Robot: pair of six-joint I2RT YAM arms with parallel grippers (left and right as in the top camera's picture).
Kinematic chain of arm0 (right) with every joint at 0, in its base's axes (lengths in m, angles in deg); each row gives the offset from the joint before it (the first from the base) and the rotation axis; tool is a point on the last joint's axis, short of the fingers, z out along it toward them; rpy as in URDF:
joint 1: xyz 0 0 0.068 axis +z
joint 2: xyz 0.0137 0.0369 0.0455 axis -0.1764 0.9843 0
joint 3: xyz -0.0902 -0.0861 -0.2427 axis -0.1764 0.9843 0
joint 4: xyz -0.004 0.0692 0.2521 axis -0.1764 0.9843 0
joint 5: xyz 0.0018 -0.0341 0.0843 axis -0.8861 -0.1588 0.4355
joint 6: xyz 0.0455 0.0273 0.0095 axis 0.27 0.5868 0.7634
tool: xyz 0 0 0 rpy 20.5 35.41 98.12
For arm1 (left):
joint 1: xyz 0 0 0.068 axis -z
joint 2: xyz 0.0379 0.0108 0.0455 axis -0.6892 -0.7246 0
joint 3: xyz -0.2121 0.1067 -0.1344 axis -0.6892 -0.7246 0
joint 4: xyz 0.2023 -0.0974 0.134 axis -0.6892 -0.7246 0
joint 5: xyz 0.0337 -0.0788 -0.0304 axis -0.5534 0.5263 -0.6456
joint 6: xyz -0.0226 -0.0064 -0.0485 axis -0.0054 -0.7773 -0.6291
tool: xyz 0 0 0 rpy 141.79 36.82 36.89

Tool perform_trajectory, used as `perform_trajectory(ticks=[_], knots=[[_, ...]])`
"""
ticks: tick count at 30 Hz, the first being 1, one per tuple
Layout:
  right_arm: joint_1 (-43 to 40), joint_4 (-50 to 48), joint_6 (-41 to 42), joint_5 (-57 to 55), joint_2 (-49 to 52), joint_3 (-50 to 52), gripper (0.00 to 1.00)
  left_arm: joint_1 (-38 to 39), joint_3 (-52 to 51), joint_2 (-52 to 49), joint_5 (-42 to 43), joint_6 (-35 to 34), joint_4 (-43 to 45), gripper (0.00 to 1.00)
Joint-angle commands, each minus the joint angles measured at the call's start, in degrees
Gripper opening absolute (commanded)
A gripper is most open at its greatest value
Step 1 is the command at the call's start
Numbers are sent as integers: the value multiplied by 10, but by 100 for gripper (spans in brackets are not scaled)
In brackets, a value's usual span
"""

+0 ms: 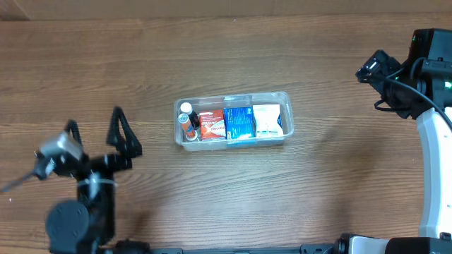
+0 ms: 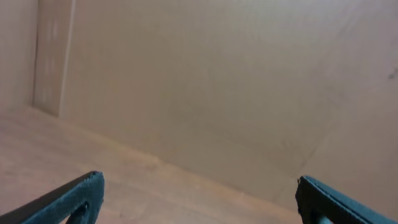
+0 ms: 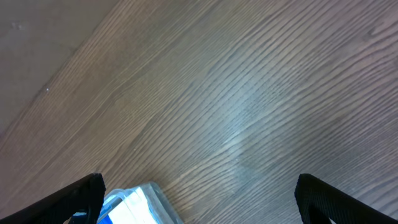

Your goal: Pack container

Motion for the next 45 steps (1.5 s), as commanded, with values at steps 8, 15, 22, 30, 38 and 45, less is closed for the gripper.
perform_trajectory(ticks=[8, 15, 22, 30, 38, 45], knots=[[-1, -3, -2, 1, -1, -2, 100, 3, -264, 216, -9, -17, 72, 100], [-1, -3, -2, 1, -1, -2, 100, 3, -325, 227, -8, -24, 77, 100], [-1, -3, -2, 1, -1, -2, 100, 3, -349, 226, -7, -34, 22, 100], [-1, -3, -2, 1, -1, -2, 100, 3, -349, 225, -7, -32, 7, 100], [-1, -3, -2, 1, -1, -2, 100, 3, -349, 225, -7, -31, 7, 100], [-1, -7, -9, -5, -2, -2, 100, 3, -349, 225, -7, -32, 7, 100]])
